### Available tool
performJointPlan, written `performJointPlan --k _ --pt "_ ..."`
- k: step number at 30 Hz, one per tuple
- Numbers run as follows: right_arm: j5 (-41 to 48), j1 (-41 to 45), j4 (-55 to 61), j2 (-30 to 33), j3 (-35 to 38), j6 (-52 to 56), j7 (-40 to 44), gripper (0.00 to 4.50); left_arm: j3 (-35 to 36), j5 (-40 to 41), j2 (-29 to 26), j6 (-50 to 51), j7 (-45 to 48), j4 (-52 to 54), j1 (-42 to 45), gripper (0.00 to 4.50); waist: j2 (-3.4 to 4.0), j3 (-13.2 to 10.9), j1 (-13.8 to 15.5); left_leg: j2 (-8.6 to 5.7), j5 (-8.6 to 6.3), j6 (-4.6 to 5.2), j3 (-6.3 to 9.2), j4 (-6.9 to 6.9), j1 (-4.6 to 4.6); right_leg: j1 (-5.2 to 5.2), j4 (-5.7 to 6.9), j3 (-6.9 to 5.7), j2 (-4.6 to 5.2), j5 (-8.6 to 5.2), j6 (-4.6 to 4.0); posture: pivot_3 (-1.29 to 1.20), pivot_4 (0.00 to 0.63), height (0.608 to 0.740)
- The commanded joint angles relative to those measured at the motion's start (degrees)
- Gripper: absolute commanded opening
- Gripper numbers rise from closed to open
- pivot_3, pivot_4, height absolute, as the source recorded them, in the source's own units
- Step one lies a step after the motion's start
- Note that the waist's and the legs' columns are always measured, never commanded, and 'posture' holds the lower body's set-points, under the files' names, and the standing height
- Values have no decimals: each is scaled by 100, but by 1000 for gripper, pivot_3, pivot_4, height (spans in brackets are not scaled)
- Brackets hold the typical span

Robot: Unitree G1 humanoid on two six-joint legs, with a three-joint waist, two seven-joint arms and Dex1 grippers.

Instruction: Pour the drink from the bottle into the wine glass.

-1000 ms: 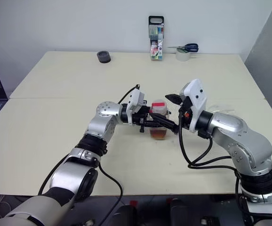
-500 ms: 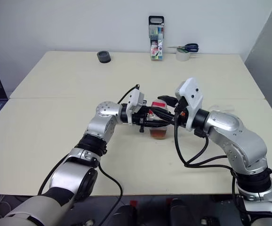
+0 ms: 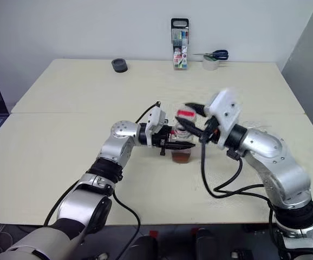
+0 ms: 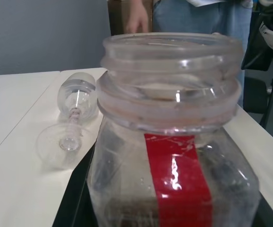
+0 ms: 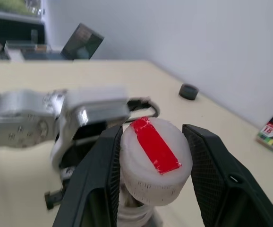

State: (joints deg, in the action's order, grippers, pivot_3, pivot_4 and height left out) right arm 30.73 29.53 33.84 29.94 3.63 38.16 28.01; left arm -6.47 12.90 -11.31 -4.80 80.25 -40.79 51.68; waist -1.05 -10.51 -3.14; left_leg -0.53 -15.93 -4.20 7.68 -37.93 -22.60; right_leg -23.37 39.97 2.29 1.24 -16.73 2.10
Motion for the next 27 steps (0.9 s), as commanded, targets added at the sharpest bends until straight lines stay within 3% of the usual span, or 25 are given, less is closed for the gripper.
performJointPlan --k 1,7,13,21,27 --pt "295 -399 308 58 741 150 -261 1708 133 154 -78 108 -122 359 -23 1654 0 0 5 0 0 0 0 0 0 0 0 0 0 0 0 0 150 740" --pt "-188 -2286 542 65 1049 43 -663 1708 278 265 -295 395 -382 704 -173 1654 0 0 22 -1 -1 1 -5 2 0 3 -1 7 0 0 0 0 150 740" --pt "-1182 -3243 -240 -505 676 -671 -1317 1708 369 353 -497 655 -567 1063 -332 1654 2 1 -4 5 -1 1 -8 2 15 11 5 10 -9 0 1 0 150 740" --pt "-1304 -3329 -1126 -869 639 -645 -1315 4425 459 389 -648 713 -916 1177 -318 1654 5 3 -3 5 0 1 -11 3 20 13 5 13 -9 -1 1 0 150 740" --pt "-1123 -3423 -1017 -511 757 -9 -1031 4500 642 275 -852 664 -1448 1098 -247 1654 5 3 3 5 -1 1 -8 3 21 16 3 10 -9 -1 1 0 150 740"
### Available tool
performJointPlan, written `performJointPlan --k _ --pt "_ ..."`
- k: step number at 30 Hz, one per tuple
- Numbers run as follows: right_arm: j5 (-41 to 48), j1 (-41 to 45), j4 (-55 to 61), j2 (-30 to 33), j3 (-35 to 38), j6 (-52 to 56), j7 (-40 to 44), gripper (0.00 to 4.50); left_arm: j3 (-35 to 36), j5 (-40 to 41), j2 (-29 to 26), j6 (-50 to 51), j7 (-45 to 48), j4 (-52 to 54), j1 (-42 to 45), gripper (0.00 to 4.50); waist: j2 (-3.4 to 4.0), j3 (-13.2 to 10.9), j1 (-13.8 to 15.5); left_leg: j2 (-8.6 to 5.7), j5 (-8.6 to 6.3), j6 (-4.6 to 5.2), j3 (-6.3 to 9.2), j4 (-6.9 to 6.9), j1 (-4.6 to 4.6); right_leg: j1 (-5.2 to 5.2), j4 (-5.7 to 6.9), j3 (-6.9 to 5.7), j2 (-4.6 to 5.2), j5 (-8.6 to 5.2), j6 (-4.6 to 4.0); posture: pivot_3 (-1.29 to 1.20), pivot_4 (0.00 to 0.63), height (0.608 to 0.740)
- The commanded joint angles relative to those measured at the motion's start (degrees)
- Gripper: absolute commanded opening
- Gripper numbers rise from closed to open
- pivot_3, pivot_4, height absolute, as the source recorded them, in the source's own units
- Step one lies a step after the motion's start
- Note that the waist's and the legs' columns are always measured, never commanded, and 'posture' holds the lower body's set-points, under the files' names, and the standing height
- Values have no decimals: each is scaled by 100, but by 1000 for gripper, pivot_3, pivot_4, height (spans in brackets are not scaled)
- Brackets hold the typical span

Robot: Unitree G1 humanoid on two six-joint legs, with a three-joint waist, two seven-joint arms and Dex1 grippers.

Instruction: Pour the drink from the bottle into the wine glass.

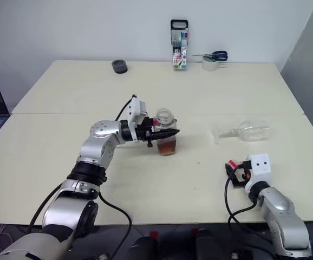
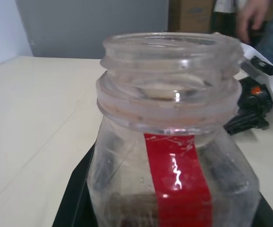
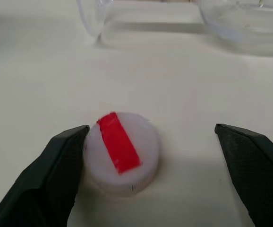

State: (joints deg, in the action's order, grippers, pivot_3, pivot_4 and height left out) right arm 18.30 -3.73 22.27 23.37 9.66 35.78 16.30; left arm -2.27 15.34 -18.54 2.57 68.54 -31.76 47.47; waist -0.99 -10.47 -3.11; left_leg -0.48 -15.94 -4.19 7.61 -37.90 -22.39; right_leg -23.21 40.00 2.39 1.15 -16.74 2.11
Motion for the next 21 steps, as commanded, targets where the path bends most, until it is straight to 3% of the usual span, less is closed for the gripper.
performJointPlan --k 1,6,10,16,21 --pt "176 -105 219 236 232 277 208 4500 290 -3 -182 -66 -456 153 191 1654 0 0 2 0 0 0 1 0 0 0 0 0 0 0 0 0 150 740" --pt "490 -39 948 1001 365 262 984 4500 559 -254 -445 20 -1570 27 217 1654 0 0 2 -2 0 0 0 -1 -1 1 -2 0 2 0 0 0 150 740" --pt "1457 731 1434 1086 374 767 1281 4500 803 -424 -613 189 -2463 -140 263 1654 0 0 -21 4 0 0 0 -1 3 1 0 0 -2 0 1 0 150 740" --pt "1404 2112 1334 953 -945 1050 1390 4500 1129 -510 -875 370 -3424 -325 187 1654 -2 -1 -15 3 0 -1 6 -1 -1 -1 -2 -6 -1 0 0 0 150 740" --pt "979 3013 710 382 -1884 863 1322 4500 1360 -508 -1082 474 -3892 -437 51 1654 -3 -1 -8 -2 2 -5 8 -3 -9 -4 -6 -8 8 0 0 0 150 740"
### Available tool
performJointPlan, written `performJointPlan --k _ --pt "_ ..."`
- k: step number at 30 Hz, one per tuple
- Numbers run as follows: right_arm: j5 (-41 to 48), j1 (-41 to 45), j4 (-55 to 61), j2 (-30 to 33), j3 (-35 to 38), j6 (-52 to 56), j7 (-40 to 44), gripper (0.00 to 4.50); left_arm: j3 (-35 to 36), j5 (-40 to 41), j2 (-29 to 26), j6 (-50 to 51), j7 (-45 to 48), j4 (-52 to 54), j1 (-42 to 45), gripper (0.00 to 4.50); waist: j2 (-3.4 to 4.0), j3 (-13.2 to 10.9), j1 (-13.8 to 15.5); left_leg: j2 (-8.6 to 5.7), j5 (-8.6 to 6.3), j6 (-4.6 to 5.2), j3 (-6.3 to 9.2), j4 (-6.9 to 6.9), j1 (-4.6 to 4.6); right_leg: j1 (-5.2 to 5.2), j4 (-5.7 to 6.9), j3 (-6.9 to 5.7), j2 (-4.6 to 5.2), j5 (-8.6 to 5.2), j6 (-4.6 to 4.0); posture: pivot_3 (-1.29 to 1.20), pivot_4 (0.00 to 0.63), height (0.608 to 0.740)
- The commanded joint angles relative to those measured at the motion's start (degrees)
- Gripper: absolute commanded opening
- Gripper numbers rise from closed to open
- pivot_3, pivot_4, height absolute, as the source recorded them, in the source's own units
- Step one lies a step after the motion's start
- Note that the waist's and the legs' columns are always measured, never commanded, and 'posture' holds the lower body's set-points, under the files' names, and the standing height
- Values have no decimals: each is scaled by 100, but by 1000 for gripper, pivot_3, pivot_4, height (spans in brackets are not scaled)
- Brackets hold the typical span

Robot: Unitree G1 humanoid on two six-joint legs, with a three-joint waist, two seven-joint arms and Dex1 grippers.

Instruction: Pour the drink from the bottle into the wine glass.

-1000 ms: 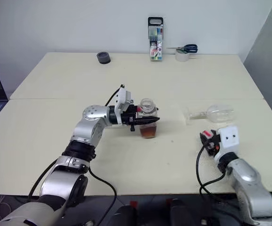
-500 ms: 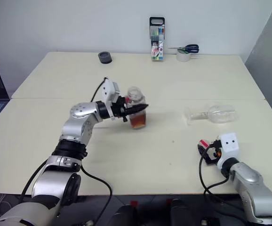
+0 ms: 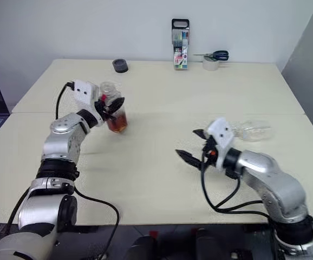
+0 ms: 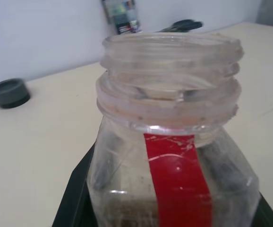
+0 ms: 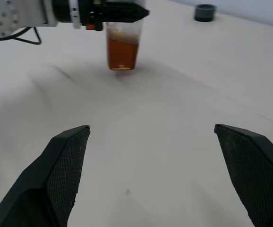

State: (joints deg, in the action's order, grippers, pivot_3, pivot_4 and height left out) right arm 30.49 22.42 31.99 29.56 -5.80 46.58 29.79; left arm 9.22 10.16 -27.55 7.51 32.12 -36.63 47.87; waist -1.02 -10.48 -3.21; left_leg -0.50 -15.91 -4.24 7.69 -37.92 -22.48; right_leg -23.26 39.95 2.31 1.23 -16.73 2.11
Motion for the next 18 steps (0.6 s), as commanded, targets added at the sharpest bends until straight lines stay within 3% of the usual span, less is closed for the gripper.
performJointPlan --k 1,16,18 --pt "-335 531 -403 -353 -471 -283 -23 4500 240 9 -208 -12 -306 40 -19 1654 -1 1 -2 0 1 -2 1 -2 0 -1 1 -1 1 0 0 0 150 740" --pt "-927 1039 -998 -1035 -1015 -658 149 4500 269 15 -38 -153 -724 275 -564 1653 -1 5 -4 0 9 -17 1 0 3 -4 6 -1 3 1 -1 0 150 740" --pt "-956 1043 -983 -1068 -1014 -650 168 4500 278 42 -8 -172 -725 403 -673 2370 -2 6 -3 0 9 -17 0 0 4 -4 7 0 3 1 -1 0 150 740"
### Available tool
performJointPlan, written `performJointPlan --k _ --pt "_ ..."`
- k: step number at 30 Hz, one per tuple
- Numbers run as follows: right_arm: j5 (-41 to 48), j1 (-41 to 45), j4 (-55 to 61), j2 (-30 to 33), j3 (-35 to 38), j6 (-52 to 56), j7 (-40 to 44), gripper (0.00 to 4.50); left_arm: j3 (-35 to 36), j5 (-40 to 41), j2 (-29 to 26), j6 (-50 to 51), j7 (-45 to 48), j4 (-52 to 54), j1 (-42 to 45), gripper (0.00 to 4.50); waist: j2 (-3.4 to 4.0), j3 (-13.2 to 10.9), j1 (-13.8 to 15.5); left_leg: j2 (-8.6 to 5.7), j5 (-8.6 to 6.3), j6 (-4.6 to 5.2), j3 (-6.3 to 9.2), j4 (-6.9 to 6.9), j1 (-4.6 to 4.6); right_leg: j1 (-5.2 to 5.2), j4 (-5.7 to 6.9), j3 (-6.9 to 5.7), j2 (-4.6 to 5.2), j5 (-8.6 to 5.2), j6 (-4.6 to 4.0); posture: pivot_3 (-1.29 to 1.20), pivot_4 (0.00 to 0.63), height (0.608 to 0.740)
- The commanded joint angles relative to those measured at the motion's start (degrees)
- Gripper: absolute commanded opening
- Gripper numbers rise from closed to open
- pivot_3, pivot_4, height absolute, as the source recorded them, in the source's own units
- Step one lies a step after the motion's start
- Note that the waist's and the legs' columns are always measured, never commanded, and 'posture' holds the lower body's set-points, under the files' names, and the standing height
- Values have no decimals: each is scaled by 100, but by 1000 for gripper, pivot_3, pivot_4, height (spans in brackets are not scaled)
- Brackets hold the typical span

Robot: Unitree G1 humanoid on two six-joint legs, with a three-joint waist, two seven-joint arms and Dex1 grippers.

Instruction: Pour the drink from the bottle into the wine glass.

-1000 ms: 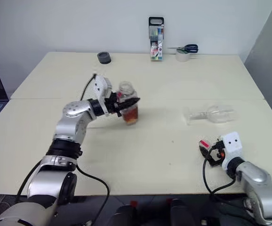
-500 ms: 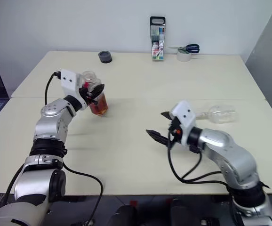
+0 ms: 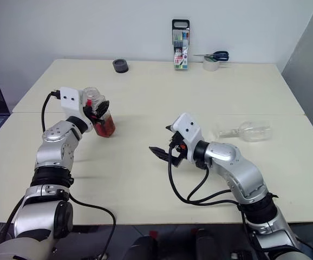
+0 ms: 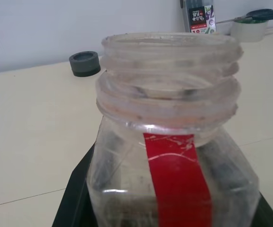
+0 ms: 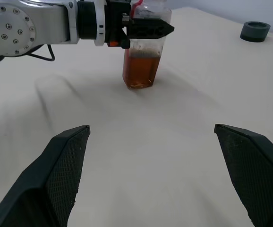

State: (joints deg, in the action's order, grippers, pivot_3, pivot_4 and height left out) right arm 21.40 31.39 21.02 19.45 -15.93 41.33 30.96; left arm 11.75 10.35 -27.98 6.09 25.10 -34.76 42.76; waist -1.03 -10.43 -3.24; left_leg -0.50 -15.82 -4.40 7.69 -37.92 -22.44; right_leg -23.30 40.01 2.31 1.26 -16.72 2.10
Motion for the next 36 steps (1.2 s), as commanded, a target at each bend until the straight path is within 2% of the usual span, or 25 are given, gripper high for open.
performJointPlan --k 1,7,25,36 --pt "-54 147 123 -67 2 -118 60 4500 27 27 42 -35 -27 263 -202 2599 -1 1 1 0 0 0 0 0 0 0 -1 0 0 0 0 0 150 740" --pt "-72 155 167 -94 8 -97 125 4500 68 88 79 -38 -60 391 -336 4489 -1 1 2 0 -2 4 3 0 -2 0 -1 -2 0 0 0 0 150 740" --pt "-184 57 169 -167 45 -248 166 4500 40 -70 132 -584 -232 361 -862 4489 -1 1 5 1 -2 4 2 1 -2 -1 -2 -2 1 0 0 0 150 740" --pt "-326 -703 610 76 303 -380 -6 4500 18 -168 187 -865 -462 980 -1734 4489 -1 2 14 2 -10 16 2 4 -1 -1 -3 -1 1 0 -1 0 150 740"
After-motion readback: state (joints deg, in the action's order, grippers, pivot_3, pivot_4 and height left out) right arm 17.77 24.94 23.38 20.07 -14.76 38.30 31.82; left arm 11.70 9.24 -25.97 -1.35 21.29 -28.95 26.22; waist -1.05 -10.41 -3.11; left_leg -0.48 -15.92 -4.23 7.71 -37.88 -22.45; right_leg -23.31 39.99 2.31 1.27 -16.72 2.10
